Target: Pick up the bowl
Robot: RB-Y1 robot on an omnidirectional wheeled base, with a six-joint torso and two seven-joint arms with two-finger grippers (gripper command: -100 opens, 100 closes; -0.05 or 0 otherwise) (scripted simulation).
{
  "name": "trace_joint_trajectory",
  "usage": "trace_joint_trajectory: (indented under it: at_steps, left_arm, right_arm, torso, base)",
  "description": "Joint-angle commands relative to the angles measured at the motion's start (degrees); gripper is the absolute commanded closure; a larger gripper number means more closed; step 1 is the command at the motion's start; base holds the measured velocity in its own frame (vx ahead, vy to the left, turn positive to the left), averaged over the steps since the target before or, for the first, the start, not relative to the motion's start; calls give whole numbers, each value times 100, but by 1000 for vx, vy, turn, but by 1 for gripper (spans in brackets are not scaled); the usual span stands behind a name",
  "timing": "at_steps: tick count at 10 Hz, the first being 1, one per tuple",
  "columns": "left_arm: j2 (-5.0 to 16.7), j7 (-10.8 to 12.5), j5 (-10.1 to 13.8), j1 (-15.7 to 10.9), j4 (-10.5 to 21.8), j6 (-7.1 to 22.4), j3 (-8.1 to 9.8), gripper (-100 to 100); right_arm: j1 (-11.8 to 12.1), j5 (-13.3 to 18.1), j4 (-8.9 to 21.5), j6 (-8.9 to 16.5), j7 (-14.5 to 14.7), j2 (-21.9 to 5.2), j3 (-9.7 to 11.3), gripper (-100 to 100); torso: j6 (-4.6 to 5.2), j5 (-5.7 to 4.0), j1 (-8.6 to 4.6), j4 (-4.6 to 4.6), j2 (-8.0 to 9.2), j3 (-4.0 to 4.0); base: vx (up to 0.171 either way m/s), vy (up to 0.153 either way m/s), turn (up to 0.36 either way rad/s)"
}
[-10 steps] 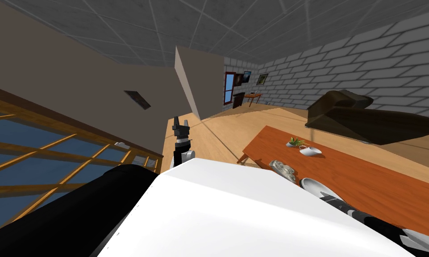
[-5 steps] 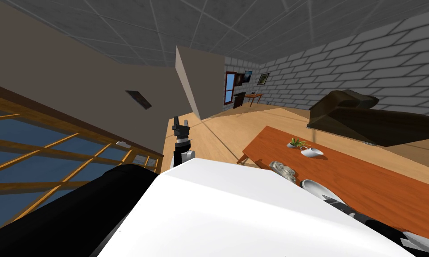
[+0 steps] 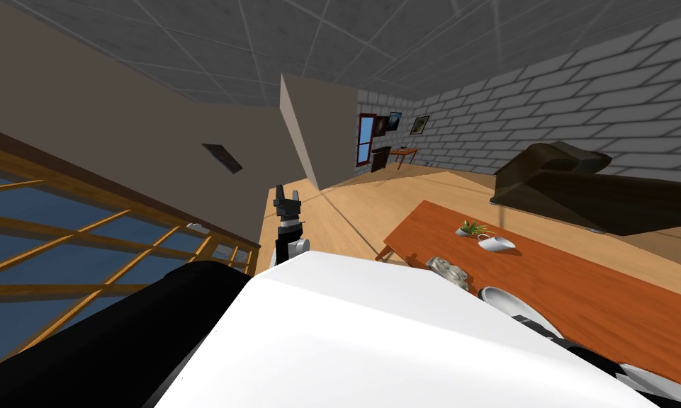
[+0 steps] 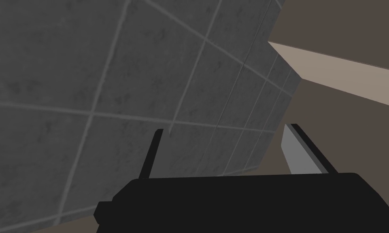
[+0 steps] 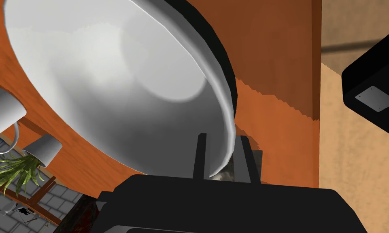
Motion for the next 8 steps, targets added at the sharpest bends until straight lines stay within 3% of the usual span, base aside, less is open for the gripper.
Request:
trace_joint_trajectory:
  at_steps: [1,3,4,5,6,7,8]
  left_arm:
    - [0,0,0,0,0,0,0,0]
    - [0,0,0,0,0,0,0,0]
    - [0,0,0,0,0,0,0,0]
    - [0,0,0,0,0,0,0,0]
    - [0,0,0,0,0,0,0,0]
    - [-1,0,0,0,0,0,0,0]
    - [0,0,0,0,0,0,0,0]
  right_arm:
    - [0,0,0,0,0,0,0,100]
    - [-3,-3,2,5,-5,-3,-5,100]
    - [-2,-4,2,4,-6,-2,-5,0]
    - [79,-23,-124,-69,-59,-185,-18,100]
    - [103,-35,-155,-140,-84,-283,-30,100]
    - [94,-34,-137,-75,-67,-214,-34,100]
    - [97,-36,-122,-105,-60,-222,-38,0]
  torso:
    - [0,0,0,0,0,0]
    - [0,-1,4,-2,0,-1]
    - [-1,0,6,-2,0,-1]
    - [-1,1,7,-2,0,-1]
    - [3,9,23,-2,3,1]
    - [4,14,40,-2,8,3]
    - [-2,11,32,-1,6,3]
  base:
    - [0,0,0]
    - [0,0,0]
    - [0,0,0]
    - [-4,37,-65]
    - [-13,77,-90]
    - [-8,37,-29]
    - [-2,7,-1]
